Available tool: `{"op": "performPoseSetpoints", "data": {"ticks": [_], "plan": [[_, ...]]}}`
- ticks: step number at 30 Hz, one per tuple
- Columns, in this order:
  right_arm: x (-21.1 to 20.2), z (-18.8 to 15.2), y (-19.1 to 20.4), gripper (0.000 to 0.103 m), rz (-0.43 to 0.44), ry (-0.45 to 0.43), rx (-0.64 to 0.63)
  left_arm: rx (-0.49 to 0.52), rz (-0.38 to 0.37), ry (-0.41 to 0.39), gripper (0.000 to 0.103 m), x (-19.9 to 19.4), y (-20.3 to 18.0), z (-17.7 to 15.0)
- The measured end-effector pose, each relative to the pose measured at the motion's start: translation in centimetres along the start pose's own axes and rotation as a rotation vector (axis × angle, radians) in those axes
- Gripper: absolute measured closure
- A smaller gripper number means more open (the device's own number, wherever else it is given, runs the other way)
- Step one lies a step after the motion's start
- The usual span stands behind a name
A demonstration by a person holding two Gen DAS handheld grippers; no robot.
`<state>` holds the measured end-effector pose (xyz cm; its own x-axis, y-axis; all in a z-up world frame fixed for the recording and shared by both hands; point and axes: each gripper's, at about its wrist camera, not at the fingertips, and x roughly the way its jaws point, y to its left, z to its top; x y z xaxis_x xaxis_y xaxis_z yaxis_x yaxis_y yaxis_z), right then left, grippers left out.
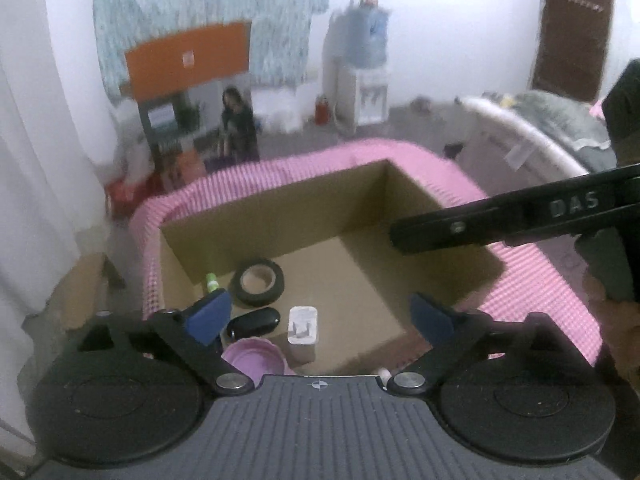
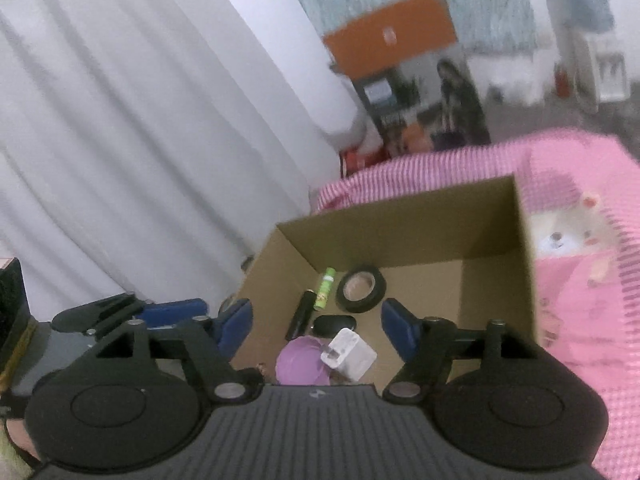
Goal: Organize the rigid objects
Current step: 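Carry the charger plug into the box and open the right gripper, then move the right gripper back to the green dropper bottle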
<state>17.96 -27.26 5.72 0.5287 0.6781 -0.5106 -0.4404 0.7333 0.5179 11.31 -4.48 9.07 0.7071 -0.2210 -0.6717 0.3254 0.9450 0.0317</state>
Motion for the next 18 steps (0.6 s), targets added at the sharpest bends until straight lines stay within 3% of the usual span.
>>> {"op": "performPoseSetpoints", "data": {"ticks": [8,14,18], "plan": [[-4.5,-5.5,1.8,0.024,-0.029,-0.066,-0.024,0.017,-0.024,-0.065,0.003,-1.7,-2.9,-5.6],[-3.4,-8.7,1.9,0.025,-0.046,-0.037,-0.033,0.057,-0.05,-0.017,0.005,1.0,-4.8,-8.3],[-1.0,-10.1,1.9,0.035,-0.071,0.022,-0.036,0.07,-0.034,-0.012,0.008,2.9,-5.0,-9.0]]}}
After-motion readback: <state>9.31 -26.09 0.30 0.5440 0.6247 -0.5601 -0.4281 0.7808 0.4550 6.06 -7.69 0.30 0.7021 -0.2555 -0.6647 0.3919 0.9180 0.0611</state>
